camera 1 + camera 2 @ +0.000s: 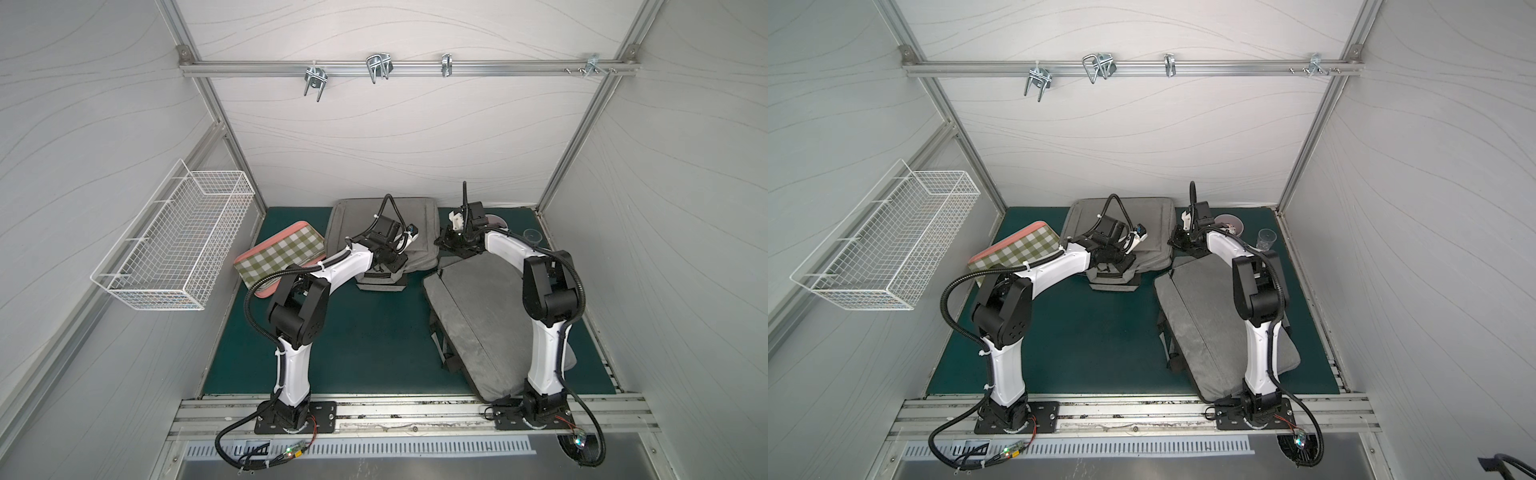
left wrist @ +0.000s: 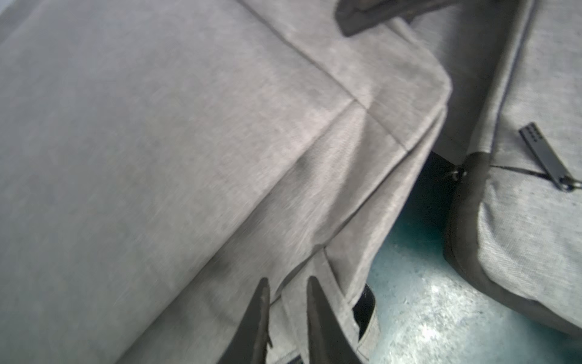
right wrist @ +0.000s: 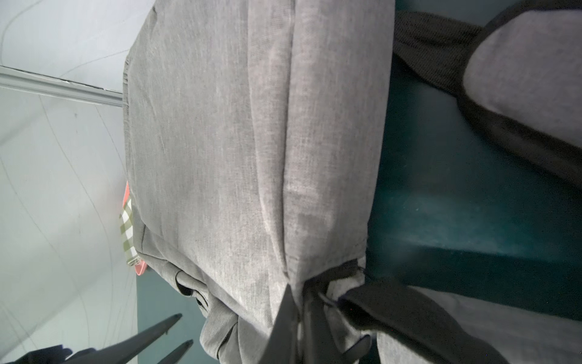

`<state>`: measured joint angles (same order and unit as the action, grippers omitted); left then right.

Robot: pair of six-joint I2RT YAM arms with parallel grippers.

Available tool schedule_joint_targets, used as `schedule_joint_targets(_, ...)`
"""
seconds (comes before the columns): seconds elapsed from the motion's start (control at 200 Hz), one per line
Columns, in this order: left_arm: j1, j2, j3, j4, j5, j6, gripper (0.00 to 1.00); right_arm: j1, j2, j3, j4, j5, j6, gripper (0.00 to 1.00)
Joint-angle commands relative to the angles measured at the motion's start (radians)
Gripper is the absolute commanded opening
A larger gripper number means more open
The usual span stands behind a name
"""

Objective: Open the zippered laptop bag and take out the laptop
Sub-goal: Unzip the zipper on the zippered laptop bag.

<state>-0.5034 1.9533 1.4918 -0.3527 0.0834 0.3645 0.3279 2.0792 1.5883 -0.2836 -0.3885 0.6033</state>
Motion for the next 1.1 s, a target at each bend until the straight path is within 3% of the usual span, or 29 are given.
schedule_joint_targets(0.0, 0.007, -0.073, 0.012, -0.051, -0.031, -0.065, 0.29, 0.028, -0.020, 0.026, -0.009, -0.057, 0.044, 0.01)
schedule_joint_targets(0.16, -0.025, -0.148, -0.018, -0.116, -0.015, -0.242, 0.37, 0.049, -0.056, 0.058, -0.079, -0.046, 0.074, 0.00)
schedule_joint_targets(0.29, -0.074, -0.198, -0.089, -0.065, 0.032, -0.421, 0.40, 0.062, -0.085, 0.071, -0.098, -0.054, 0.115, 0.00)
schedule_joint_targets(0.49, -0.154, -0.224, -0.208, 0.140, 0.052, -0.616, 0.41, 0.088, -0.113, 0.070, -0.123, -0.076, 0.161, 0.02)
schedule_joint_targets(0.7, -0.194, -0.190, -0.342, 0.447, 0.084, -0.743, 0.42, 0.099, -0.142, 0.059, -0.134, -0.108, 0.200, 0.03)
schedule_joint_targets(0.785, -0.202, -0.167, -0.357, 0.531, 0.069, -0.745, 0.42, 0.104, -0.149, 0.055, -0.123, -0.135, 0.228, 0.02)
schedule_joint_targets(0.9, -0.209, -0.168, -0.340, 0.520, -0.017, -0.698, 0.43, 0.110, -0.147, 0.073, -0.158, -0.115, 0.190, 0.02)
schedule_joint_targets(1.09, -0.205, -0.174, -0.288, 0.393, -0.100, -0.430, 0.49, 0.109, -0.139, 0.087, -0.165, -0.123, 0.183, 0.02)
